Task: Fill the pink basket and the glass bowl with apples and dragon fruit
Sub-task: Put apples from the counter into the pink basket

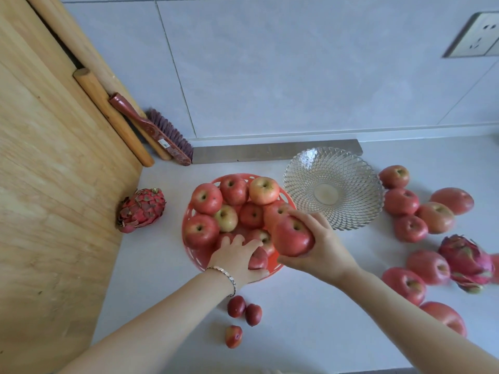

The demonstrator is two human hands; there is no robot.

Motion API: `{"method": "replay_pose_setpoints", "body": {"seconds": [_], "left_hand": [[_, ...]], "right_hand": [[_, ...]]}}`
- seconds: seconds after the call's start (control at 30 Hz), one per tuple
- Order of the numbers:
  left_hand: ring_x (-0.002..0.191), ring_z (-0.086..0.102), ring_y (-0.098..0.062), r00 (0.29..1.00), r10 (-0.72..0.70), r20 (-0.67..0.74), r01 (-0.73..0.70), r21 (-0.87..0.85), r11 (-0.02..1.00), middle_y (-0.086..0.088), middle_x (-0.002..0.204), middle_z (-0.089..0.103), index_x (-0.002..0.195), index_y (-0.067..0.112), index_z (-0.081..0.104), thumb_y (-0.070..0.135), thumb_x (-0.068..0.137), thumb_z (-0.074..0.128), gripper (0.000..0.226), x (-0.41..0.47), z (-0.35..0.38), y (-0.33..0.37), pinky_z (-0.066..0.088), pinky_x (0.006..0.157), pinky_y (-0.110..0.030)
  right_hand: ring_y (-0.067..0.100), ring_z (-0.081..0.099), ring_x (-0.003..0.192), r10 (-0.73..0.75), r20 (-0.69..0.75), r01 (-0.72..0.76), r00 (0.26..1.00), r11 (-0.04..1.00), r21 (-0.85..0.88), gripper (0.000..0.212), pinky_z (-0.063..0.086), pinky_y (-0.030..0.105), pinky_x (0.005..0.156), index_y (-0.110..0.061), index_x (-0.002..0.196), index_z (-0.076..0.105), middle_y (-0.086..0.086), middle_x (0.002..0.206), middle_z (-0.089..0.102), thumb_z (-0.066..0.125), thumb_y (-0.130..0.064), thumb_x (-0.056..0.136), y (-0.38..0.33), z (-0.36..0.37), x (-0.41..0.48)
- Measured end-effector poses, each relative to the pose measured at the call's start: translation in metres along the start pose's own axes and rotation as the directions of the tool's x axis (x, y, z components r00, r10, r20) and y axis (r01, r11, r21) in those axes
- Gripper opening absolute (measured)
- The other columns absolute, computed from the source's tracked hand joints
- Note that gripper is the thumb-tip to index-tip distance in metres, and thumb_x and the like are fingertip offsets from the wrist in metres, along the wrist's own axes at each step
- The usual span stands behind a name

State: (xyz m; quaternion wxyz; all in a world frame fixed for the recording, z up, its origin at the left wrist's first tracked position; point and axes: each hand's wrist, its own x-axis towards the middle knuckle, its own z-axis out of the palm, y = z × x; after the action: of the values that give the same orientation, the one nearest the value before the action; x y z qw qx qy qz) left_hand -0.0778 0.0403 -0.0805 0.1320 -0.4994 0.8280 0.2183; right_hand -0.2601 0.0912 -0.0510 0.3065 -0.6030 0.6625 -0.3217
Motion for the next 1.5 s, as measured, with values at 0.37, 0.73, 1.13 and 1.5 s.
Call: {"method": "replay_pose_setpoints", "body": {"seconds": [0.37, 0.73, 1.13, 1.5], "left_hand": [[0.108, 0.043, -0.024, 0.950, 0.109, -0.292, -0.159, -0.152, 0.975, 0.005, 0.126, 0.047, 0.121, 0.027, 0.053, 0.027, 0.064, 0.068, 0.060, -0.029, 0.002, -0.035, 0.047, 0.083, -0.030], [0.108, 0.042, -0.025, 0.955, 0.107, -0.278, -0.148, -0.129, 0.981, 0.005, 0.127, 0.046, 0.121, 0.027, 0.052, 0.022, 0.064, 0.064, 0.059, -0.030, 0.003, -0.029, 0.049, 0.083, -0.031], [0.103, 0.046, -0.025, 0.935, 0.177, -0.306, -0.218, -0.105, 0.970, 0.006, 0.123, 0.050, 0.117, 0.031, 0.049, 0.026, 0.060, 0.059, 0.058, -0.029, 0.005, -0.034, 0.054, 0.079, -0.038], [0.142, 0.015, -0.020, 0.920, 0.192, -0.342, -0.247, -0.127, 0.961, -0.004, 0.151, 0.022, 0.142, 0.017, 0.026, 0.055, 0.074, 0.032, 0.078, -0.035, 0.011, -0.037, 0.019, 0.116, -0.036]], "right_hand": [[0.024, 0.043, 0.123, -0.160, 0.350, 0.258, 0.923, 0.933, -0.252, 0.069, 0.038, 0.035, 0.103, -0.025, 0.126, 0.050, 0.002, 0.129, 0.046, 0.062, -0.008, 0.059, 0.000, 0.037, 0.021], [0.027, 0.032, 0.127, -0.102, 0.444, 0.353, 0.890, 0.772, -0.529, 0.056, 0.020, 0.039, 0.110, -0.025, 0.130, 0.042, 0.005, 0.128, 0.047, 0.054, -0.051, 0.082, -0.008, 0.044, 0.028], [0.021, 0.064, 0.087, -0.294, 0.421, 0.507, 0.858, 0.619, -0.600, 0.068, 0.055, 0.033, 0.075, -0.022, 0.111, 0.057, -0.001, 0.099, 0.066, 0.035, -0.068, 0.068, 0.006, 0.046, 0.024], [0.018, 0.043, 0.113, -0.235, 0.086, 0.246, 0.968, 0.956, -0.159, 0.054, 0.034, 0.025, 0.101, -0.023, 0.125, 0.046, 0.005, 0.118, 0.050, 0.050, -0.047, 0.076, 0.002, 0.043, 0.001]]}}
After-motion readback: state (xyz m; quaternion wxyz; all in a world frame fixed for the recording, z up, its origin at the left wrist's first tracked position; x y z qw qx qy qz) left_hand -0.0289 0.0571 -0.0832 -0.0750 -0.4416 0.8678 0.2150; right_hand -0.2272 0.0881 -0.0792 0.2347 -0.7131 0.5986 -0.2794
